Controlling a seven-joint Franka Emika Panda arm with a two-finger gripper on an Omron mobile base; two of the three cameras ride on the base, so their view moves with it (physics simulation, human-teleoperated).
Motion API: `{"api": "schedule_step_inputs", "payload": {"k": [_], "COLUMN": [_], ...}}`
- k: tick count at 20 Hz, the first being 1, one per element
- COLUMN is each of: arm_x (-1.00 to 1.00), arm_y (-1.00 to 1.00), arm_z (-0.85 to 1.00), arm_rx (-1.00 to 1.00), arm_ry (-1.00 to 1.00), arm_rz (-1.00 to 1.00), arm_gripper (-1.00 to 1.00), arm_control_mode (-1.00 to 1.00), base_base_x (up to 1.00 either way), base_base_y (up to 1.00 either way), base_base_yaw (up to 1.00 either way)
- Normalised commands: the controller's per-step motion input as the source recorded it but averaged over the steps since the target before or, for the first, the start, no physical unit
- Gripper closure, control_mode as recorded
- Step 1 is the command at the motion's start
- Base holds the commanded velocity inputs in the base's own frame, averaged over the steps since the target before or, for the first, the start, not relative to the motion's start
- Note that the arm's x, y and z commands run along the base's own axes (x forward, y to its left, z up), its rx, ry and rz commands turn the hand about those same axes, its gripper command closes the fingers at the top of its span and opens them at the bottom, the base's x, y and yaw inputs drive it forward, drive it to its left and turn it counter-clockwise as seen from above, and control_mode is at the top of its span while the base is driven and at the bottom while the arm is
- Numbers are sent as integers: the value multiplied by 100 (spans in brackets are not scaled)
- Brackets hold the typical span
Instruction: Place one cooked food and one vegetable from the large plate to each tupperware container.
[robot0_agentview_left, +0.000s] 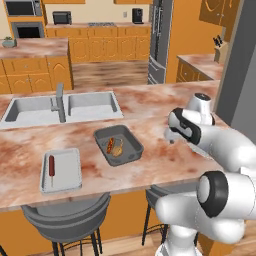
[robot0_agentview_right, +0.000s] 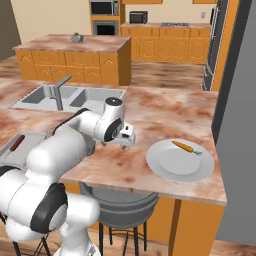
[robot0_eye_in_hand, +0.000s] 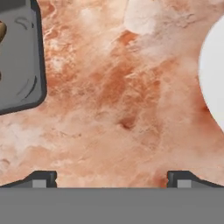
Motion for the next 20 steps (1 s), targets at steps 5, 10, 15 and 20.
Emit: {"api": "schedule_step_inputs", "payload": {"k": [5, 10, 15, 20], "arm_x": [51, 56, 68, 34], "arm_y": [-99, -84, -49, -26], "arm_z": [-1, -22, -16, 0], "arm_rx": [-11, -1, -2, -9], "arm_ry": [0, 0, 0, 1], "arm_rz": [29, 46, 40, 13], "arm_gripper": [-100, -100, -100, -100], "arm_control_mode": [-100, -100, -100, -100], "base_base_x": [0, 0, 0, 0], "base_base_y": [0, 0, 0, 0], "base_base_yaw": [0, 0, 0, 0]}}
